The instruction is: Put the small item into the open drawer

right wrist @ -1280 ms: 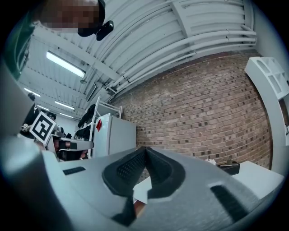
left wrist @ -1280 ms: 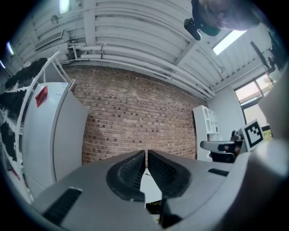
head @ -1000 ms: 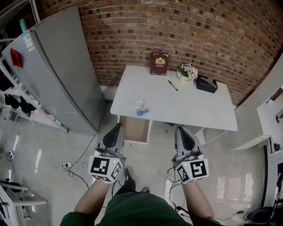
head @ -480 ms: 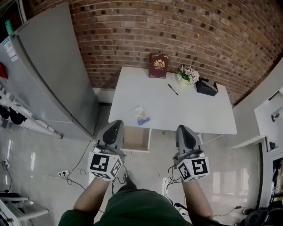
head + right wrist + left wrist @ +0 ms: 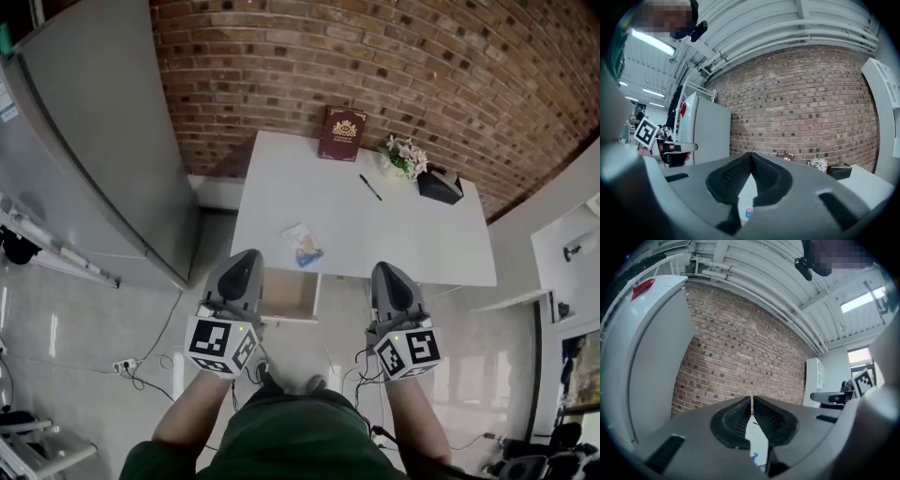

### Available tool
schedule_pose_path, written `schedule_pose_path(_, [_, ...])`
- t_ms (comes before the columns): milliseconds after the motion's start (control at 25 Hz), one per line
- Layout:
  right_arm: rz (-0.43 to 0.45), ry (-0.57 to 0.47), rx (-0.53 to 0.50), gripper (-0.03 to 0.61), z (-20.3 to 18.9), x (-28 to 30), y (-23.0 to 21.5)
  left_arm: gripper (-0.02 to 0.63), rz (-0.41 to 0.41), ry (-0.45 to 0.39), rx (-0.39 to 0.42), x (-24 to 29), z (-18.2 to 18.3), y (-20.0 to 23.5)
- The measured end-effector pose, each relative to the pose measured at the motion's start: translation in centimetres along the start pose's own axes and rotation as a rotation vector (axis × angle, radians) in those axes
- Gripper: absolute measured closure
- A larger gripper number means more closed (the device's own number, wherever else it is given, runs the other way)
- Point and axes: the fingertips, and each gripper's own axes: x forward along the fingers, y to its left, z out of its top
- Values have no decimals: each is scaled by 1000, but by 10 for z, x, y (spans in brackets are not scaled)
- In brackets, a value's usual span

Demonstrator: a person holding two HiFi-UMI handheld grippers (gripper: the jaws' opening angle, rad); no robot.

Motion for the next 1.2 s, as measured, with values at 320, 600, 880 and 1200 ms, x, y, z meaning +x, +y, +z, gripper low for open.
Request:
schedule_pose_path(320, [15,47,56,574,-30,22,-9,600,14,47,-52,2,-26,14])
schedule_pose_path(600, [93,73,82,574,-51,49,-21,600,93,85,-41,0,-36,17])
schedule_pose_path(880, [206,162,113,569,-96,97,-38,600,182,161,-46,26,-64,29])
schedule_pose_path(1200, [391,409,182,486,-189,148,-64,600,265,288,-115,78,-125,24])
